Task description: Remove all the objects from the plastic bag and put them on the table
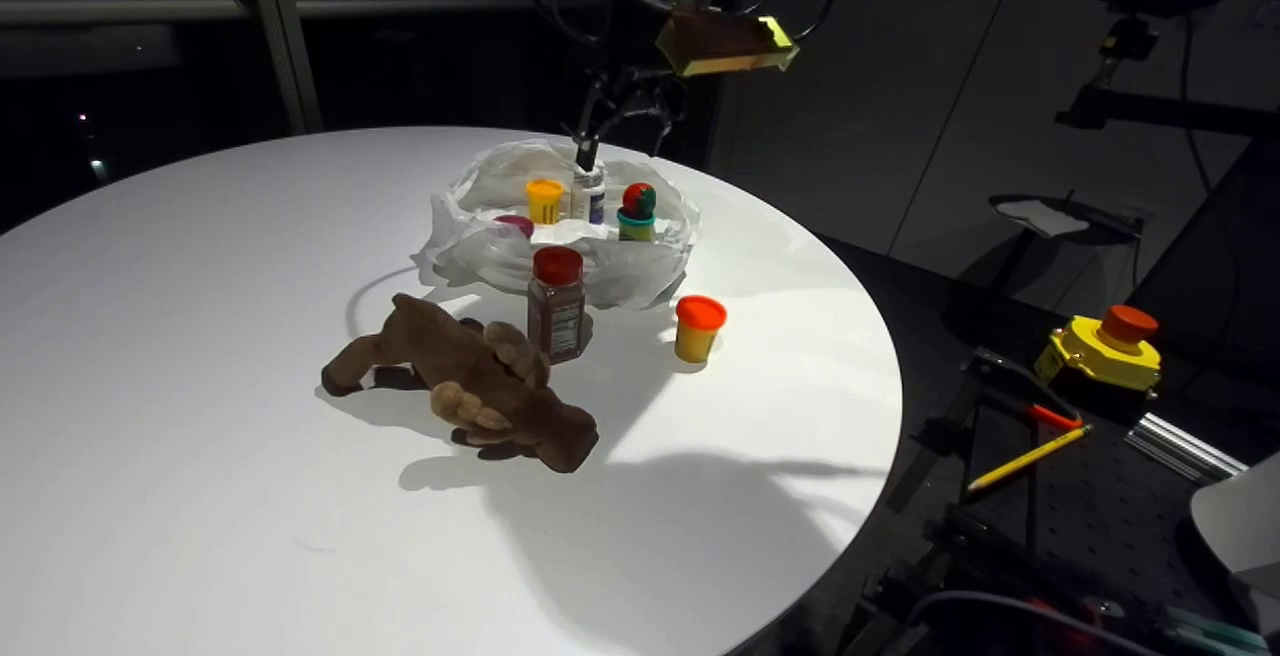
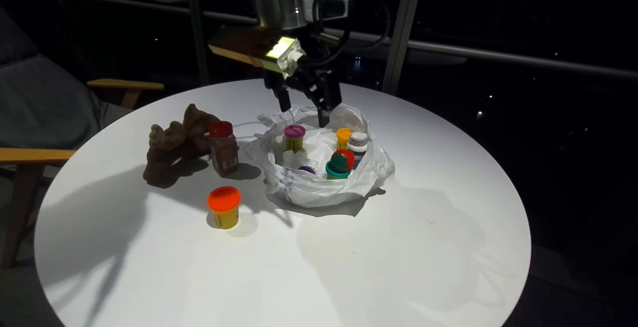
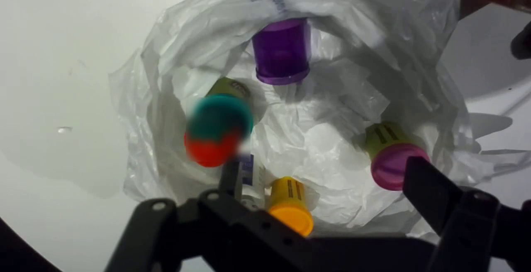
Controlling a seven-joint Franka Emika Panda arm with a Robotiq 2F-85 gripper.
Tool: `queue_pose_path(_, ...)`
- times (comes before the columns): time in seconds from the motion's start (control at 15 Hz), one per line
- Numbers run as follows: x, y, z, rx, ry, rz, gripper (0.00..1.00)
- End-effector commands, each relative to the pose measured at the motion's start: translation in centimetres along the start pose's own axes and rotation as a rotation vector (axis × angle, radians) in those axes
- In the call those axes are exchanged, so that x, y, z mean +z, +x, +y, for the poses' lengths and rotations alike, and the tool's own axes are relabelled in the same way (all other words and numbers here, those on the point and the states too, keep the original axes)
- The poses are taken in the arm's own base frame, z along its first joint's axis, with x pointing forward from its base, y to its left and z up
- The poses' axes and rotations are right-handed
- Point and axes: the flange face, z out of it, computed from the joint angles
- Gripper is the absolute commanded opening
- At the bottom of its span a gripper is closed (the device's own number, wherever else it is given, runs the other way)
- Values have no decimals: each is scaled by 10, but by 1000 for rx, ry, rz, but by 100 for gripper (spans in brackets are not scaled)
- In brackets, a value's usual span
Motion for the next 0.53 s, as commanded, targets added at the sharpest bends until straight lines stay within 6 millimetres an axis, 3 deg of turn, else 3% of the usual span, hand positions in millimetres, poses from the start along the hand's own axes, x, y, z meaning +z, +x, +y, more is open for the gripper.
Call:
queue_pose_path(0.0,19,32,19,49,-54,-28,100)
queue_pose_path(0.47,68,51,43,68,-83,-75,100)
